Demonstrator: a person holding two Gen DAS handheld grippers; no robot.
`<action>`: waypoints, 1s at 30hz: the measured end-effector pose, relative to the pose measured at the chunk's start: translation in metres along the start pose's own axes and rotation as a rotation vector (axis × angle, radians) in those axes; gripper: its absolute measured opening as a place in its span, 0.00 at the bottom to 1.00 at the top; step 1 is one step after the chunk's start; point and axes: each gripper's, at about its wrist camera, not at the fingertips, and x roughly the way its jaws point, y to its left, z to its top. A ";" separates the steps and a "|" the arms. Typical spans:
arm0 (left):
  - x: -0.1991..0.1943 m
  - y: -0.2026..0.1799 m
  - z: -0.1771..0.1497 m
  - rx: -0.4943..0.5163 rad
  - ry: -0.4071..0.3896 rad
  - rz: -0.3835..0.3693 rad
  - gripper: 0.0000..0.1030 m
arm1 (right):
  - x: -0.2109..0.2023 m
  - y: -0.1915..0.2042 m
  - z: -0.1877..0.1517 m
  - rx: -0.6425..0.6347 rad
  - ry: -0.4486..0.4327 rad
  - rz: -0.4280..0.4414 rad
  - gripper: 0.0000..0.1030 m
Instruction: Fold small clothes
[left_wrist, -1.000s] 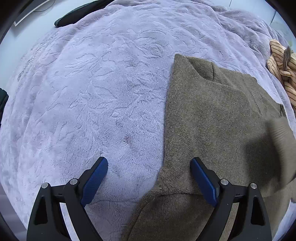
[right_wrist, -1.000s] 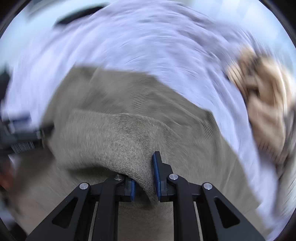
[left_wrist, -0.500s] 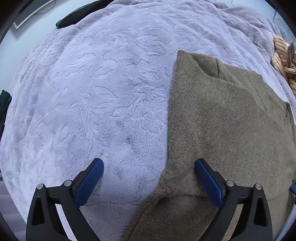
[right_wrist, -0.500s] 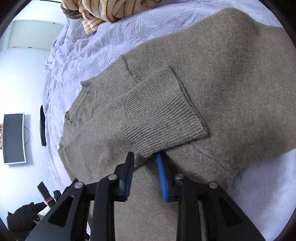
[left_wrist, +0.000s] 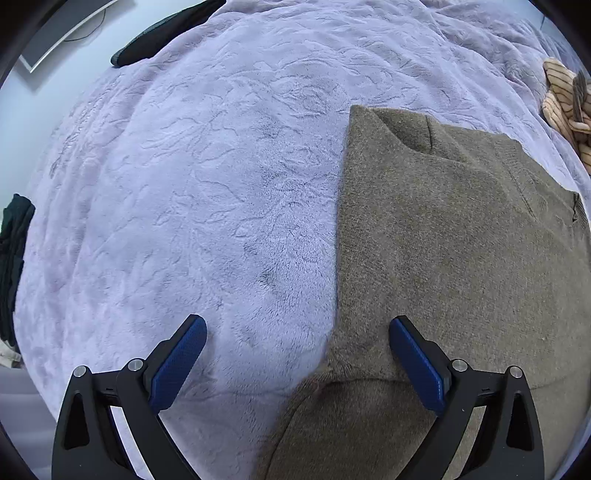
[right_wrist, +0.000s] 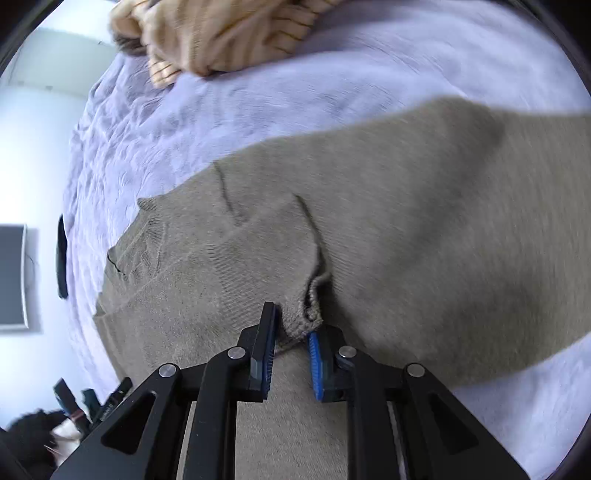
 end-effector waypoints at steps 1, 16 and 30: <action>-0.004 -0.001 0.000 0.007 -0.003 -0.001 0.97 | -0.003 -0.005 -0.002 0.018 0.001 0.012 0.25; -0.048 -0.088 -0.045 0.220 0.085 -0.149 0.97 | -0.044 -0.035 -0.049 0.026 0.045 0.017 0.69; -0.080 -0.197 -0.083 0.366 0.139 -0.257 0.97 | -0.087 -0.123 -0.059 0.163 -0.016 0.012 0.76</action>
